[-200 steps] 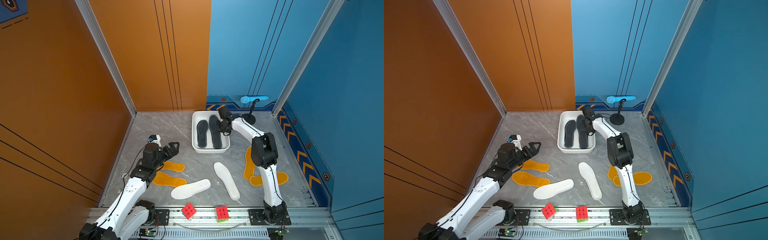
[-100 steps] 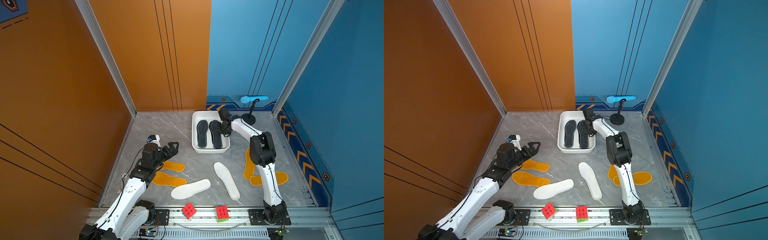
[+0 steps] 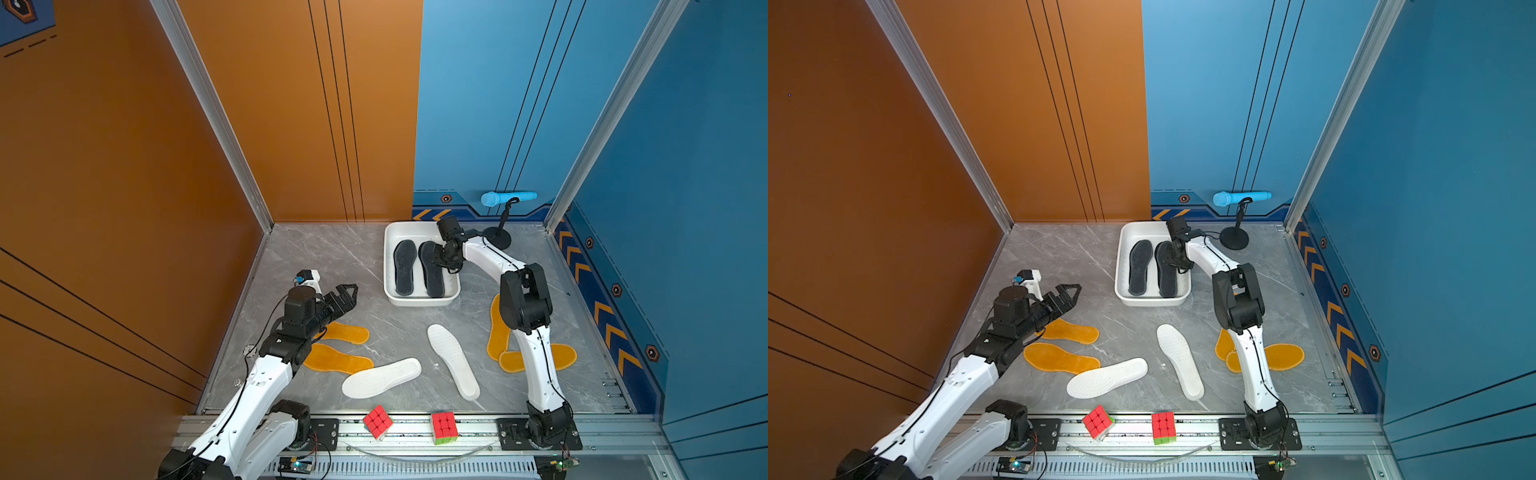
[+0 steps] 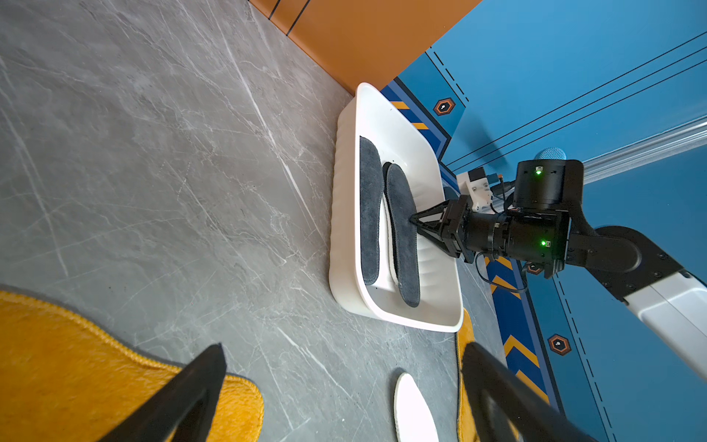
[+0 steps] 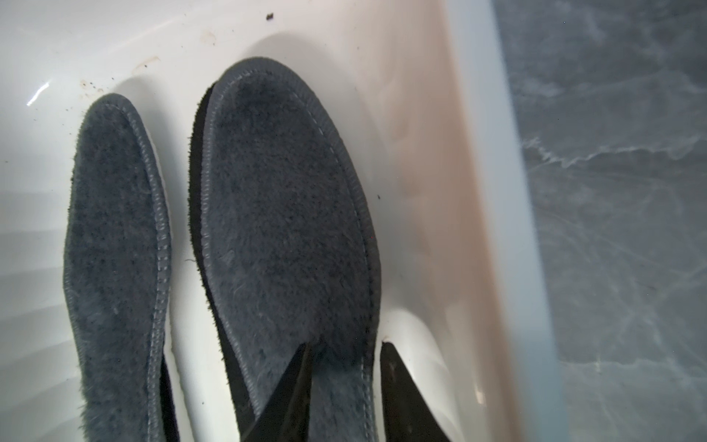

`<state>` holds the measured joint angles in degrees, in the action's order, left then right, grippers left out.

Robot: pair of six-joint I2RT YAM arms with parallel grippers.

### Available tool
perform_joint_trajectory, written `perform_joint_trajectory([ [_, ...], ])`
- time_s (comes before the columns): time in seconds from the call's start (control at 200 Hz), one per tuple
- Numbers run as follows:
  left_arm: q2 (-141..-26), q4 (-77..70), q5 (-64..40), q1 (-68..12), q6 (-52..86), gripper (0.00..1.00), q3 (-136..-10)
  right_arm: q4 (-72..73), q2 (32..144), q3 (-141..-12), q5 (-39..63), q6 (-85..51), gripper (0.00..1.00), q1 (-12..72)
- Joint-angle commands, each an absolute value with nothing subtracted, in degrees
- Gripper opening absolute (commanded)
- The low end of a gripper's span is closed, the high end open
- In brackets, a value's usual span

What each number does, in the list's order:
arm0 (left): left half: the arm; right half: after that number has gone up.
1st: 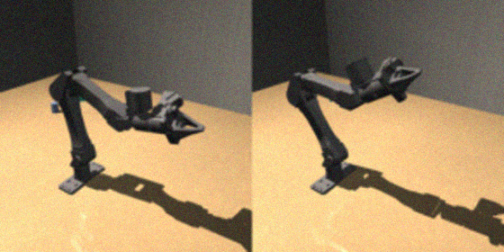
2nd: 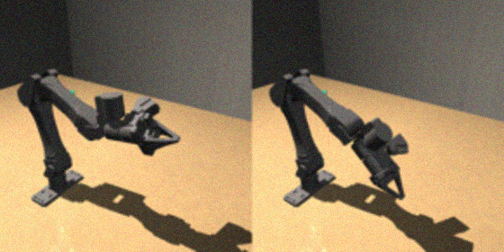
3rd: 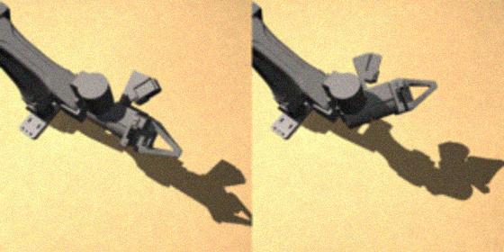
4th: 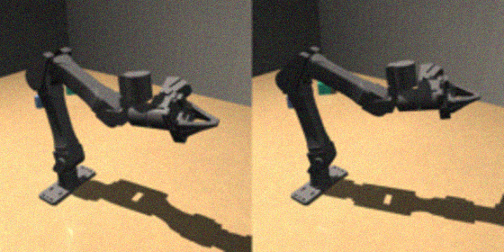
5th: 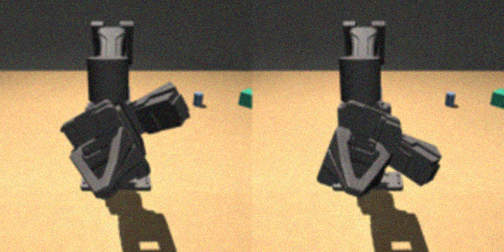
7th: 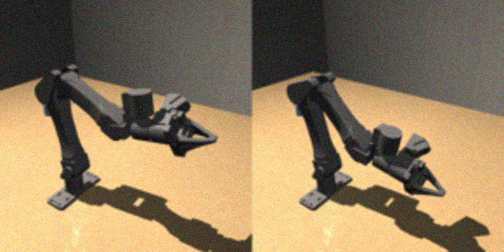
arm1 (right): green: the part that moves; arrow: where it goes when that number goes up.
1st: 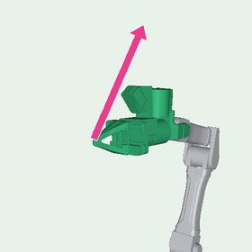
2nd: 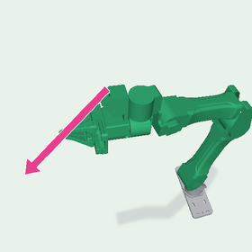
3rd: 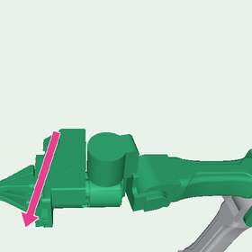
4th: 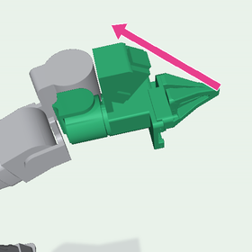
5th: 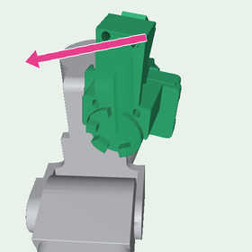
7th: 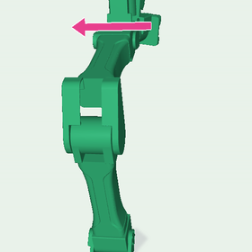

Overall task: Put the insoles into the storage box
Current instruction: Place the insole in the storage box.

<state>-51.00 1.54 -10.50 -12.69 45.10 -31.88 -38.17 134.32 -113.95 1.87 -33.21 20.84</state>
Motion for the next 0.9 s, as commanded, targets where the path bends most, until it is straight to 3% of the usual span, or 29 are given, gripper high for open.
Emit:
perform_joint_trajectory([
  [0.0, -51.3, 1.9, -11.3, -12.0, 45.2, 0.98, -31.0, -39.7, 129.3, -114.9, 3.9, -31.7, 0.35, 20.9],
  [0.481, -52.3, 3.2, -11.5, -10.4, 48.2, 0.97, -30.4, -37.9, 119.7, -109.8, 10.0, -22.9, 0.39, 23.5],
  [0.651, -51.6, 3.5, -11.5, -10.1, 48.3, 0.98, -30.2, -37.6, 120.7, -109.2, 9.6, -22.2, 0.28, 23.2],
  [0.891, -51.1, 3.6, -11.7, -10.1, 48.2, 0.98, -30.1, -36.8, 124.4, -110.4, 10.2, -21.4, 0.27, 21.7],
])
